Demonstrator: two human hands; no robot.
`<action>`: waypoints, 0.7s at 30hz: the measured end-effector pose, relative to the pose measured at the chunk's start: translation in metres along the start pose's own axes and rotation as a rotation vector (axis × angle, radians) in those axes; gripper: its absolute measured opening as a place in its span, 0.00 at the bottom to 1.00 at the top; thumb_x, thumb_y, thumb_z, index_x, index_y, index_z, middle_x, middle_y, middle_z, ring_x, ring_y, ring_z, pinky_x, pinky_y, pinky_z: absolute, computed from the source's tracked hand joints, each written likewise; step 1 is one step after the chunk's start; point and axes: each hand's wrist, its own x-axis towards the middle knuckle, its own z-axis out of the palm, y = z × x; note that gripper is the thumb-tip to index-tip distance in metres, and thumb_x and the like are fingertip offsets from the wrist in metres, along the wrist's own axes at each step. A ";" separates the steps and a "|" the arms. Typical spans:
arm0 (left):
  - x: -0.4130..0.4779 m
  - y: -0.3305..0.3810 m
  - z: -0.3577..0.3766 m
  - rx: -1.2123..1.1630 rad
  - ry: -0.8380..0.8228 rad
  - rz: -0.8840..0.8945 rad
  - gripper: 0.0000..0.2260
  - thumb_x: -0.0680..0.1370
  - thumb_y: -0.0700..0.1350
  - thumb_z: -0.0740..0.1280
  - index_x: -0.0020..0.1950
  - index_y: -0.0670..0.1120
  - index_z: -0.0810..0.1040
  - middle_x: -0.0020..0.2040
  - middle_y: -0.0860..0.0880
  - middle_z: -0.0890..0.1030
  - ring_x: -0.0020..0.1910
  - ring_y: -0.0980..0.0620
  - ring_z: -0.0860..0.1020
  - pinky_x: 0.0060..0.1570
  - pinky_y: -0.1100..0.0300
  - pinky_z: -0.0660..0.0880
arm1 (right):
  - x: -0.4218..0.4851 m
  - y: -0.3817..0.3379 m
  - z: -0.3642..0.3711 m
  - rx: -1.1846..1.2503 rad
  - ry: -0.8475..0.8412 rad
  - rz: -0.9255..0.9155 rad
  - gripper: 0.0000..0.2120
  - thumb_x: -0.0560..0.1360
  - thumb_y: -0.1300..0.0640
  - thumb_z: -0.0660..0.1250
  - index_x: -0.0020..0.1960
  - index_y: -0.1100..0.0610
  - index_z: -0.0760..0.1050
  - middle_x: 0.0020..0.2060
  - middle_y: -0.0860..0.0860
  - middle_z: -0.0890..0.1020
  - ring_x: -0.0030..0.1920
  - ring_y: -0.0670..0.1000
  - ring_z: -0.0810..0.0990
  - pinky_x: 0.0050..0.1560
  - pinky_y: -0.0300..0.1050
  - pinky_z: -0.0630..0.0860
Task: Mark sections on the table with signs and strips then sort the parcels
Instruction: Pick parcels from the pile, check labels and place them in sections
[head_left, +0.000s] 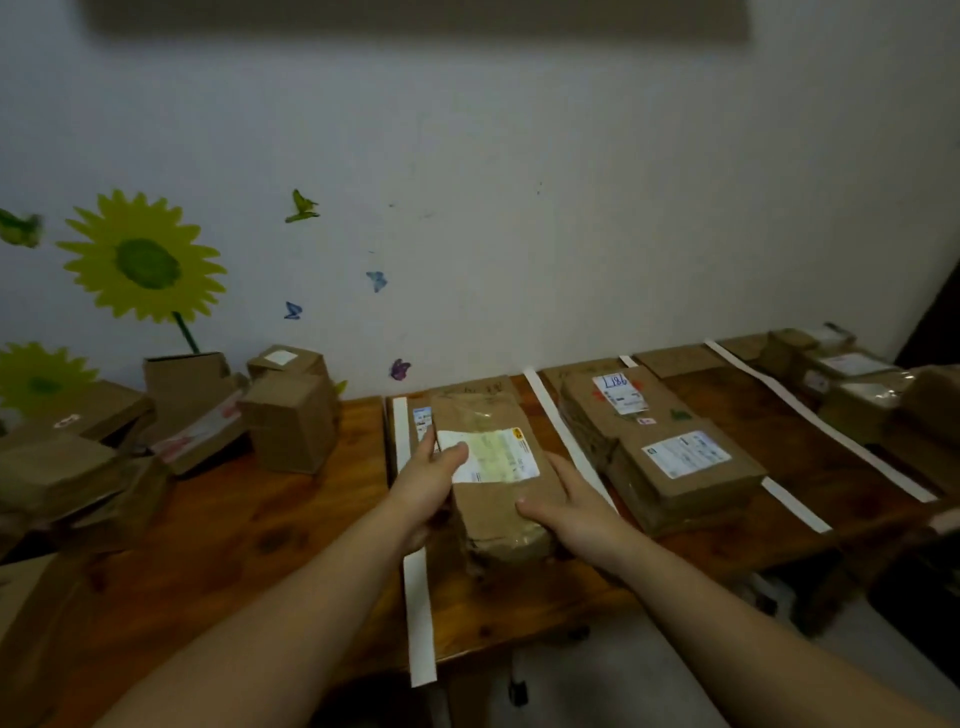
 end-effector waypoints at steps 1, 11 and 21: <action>0.006 -0.003 0.006 0.019 -0.023 -0.016 0.20 0.81 0.48 0.59 0.72 0.60 0.61 0.58 0.49 0.80 0.52 0.47 0.80 0.39 0.55 0.78 | 0.001 0.002 -0.006 0.009 0.013 0.003 0.21 0.77 0.53 0.67 0.62 0.38 0.61 0.52 0.36 0.73 0.49 0.40 0.76 0.40 0.35 0.77; 0.092 -0.022 0.030 0.095 -0.191 -0.109 0.38 0.76 0.40 0.68 0.75 0.64 0.50 0.67 0.48 0.73 0.61 0.43 0.75 0.54 0.42 0.78 | 0.067 0.021 -0.035 0.005 0.228 0.074 0.22 0.78 0.59 0.65 0.69 0.46 0.64 0.59 0.47 0.75 0.53 0.46 0.74 0.51 0.40 0.74; 0.161 -0.054 0.038 0.252 -0.213 -0.073 0.40 0.69 0.35 0.74 0.74 0.52 0.59 0.65 0.51 0.74 0.67 0.48 0.71 0.61 0.52 0.74 | 0.148 0.056 -0.055 -0.172 0.190 0.132 0.14 0.78 0.54 0.65 0.61 0.47 0.68 0.55 0.46 0.76 0.58 0.47 0.75 0.63 0.50 0.73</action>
